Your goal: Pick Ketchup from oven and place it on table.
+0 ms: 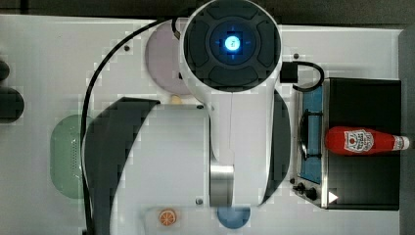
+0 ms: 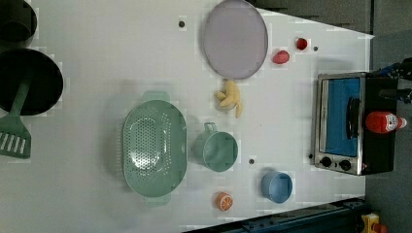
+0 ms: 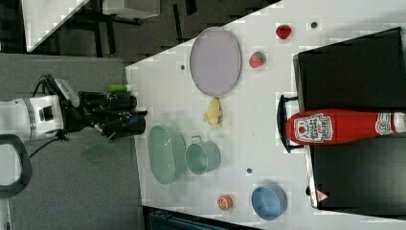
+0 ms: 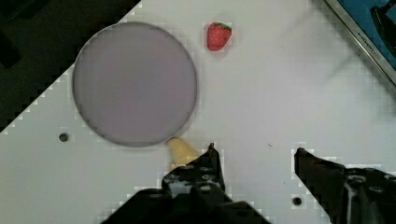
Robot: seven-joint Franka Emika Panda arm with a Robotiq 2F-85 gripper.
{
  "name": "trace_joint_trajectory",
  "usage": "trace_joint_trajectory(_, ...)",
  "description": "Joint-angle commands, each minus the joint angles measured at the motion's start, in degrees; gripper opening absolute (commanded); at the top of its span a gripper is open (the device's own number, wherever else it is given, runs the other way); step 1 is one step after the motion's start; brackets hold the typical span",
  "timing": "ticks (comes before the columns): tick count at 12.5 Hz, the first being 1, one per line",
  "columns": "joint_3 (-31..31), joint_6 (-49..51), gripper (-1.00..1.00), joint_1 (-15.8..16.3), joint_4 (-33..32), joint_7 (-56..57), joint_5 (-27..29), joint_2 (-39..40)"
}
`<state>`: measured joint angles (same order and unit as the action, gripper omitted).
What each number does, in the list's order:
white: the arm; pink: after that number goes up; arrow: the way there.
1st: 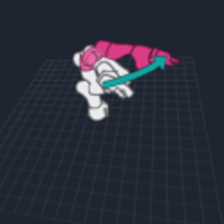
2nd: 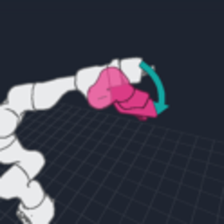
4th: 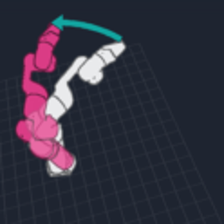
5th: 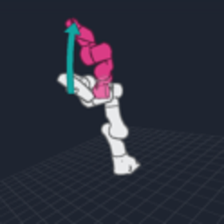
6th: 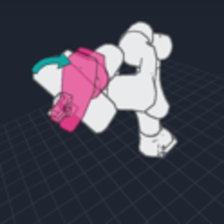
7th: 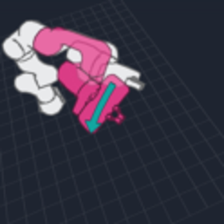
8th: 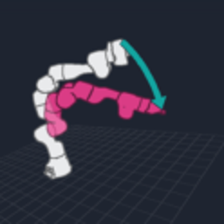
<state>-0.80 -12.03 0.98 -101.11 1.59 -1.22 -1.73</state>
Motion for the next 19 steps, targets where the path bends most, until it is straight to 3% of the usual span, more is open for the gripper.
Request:
trace_joint_trajectory(1, -3.6, 8.1, 0.59, -2.0, -12.7, -1.4, 1.4, -19.3)
trace_joint_trajectory(3, -3.9, 7.6, 1.0, -2.3, -12.7, -1.4, 1.4, -19.2)
trace_joint_trajectory(11, -16.1, -1.8, 1.0, -5.8, -12.6, -1.3, 1.4, -14.5)
trace_joint_trajectory(19, -28.6, -15.6, 1.0, -6.3, -12.3, -1.3, 1.4, -2.0)
